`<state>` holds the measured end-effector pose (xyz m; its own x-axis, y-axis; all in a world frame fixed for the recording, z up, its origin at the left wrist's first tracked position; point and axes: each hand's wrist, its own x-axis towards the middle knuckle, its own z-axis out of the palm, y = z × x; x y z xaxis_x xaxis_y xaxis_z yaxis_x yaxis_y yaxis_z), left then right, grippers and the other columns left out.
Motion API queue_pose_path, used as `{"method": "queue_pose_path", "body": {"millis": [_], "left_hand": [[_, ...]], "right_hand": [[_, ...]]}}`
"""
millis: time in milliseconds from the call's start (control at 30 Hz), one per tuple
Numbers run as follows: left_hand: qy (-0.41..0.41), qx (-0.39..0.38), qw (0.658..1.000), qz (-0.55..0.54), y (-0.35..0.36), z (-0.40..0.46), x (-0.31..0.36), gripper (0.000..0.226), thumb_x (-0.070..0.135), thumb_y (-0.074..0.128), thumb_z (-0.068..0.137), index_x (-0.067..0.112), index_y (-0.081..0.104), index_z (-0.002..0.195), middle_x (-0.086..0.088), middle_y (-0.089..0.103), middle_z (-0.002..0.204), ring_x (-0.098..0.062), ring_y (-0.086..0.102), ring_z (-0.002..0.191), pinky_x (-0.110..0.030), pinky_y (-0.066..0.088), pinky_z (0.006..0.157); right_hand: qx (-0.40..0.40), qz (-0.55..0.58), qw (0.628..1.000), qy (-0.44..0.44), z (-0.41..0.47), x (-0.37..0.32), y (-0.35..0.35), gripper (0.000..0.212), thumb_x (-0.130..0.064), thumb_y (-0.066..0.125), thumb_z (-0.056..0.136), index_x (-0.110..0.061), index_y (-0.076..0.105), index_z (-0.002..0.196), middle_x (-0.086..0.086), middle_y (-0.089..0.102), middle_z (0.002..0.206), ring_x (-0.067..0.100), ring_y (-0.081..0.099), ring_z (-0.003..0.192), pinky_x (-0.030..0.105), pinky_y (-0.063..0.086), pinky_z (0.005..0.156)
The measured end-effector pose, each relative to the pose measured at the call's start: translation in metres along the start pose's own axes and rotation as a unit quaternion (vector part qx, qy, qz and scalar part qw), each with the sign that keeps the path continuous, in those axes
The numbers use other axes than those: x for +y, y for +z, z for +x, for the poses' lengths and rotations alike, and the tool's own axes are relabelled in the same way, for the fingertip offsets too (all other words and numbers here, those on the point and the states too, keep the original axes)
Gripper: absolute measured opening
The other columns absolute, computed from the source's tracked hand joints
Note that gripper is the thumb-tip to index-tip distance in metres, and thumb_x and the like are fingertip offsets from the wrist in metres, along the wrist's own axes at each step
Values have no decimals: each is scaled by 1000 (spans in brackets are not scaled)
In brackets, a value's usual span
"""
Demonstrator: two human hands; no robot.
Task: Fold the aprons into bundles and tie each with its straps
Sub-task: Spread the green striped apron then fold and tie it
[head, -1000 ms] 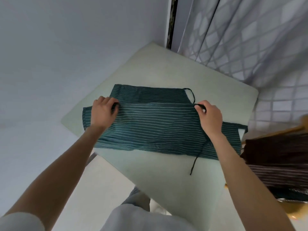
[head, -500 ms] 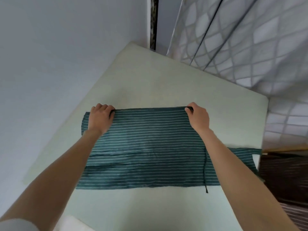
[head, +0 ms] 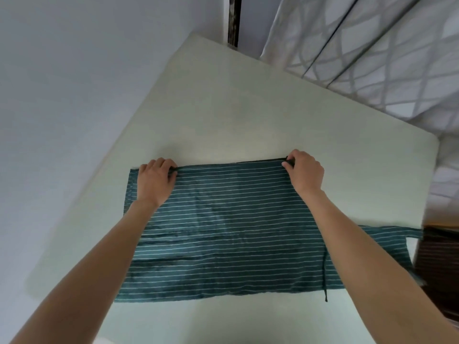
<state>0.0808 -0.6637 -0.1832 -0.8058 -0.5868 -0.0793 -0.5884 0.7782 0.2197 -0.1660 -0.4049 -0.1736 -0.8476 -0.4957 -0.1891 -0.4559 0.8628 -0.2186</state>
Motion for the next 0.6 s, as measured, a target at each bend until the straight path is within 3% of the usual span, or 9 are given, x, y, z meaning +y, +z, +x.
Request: {"method": "queue_pose_path", "body": {"millis": [133, 267, 400, 500, 600], "left_hand": [[-3, 32, 999, 7, 4, -2, 15, 24, 11, 58, 84, 14, 60, 108, -7, 61, 110, -31, 53, 105, -45, 34, 97], [100, 52, 992, -50, 10, -13, 66, 24, 12, 62, 83, 15, 61, 106, -6, 59, 114, -28, 51, 109, -43, 39, 95], [190, -46, 974, -115, 23, -42, 137, 35, 29, 61, 86, 18, 57, 119, -3, 55, 124, -25, 48, 119, -44, 38, 102], [208, -150, 965, -65, 36, -64, 176, 66, 56, 50, 86, 23, 34, 141, -2, 33, 147, -22, 27, 137, -47, 16, 114], [193, -210, 958, -10, 47, -80, 197, 81, 70, 38, 83, 31, 10, 148, 0, 6, 157, -19, 1, 144, -57, -6, 111]], "right_hand": [[-4, 33, 999, 7, -4, -3, 1, 29, -38, 56, 91, -15, 55, 109, 4, 61, 104, 21, 57, 90, 30, 45, 68], [55, 105, 993, -25, -47, 5, -12, 34, -31, 59, 90, -15, 53, 120, 7, 58, 115, 24, 51, 104, 35, 47, 83], [118, 69, 989, 64, -134, 35, -13, 34, -29, 66, 85, -11, 56, 112, 11, 57, 107, 27, 52, 97, 38, 45, 82], [38, 74, 977, 197, -193, 58, -1, 44, -36, 67, 84, -11, 50, 115, 10, 54, 109, 26, 53, 97, 38, 45, 77], [-12, 96, 965, 242, -220, 72, 11, 44, -35, 63, 87, -12, 46, 119, 9, 53, 113, 27, 57, 95, 33, 41, 70]]}}
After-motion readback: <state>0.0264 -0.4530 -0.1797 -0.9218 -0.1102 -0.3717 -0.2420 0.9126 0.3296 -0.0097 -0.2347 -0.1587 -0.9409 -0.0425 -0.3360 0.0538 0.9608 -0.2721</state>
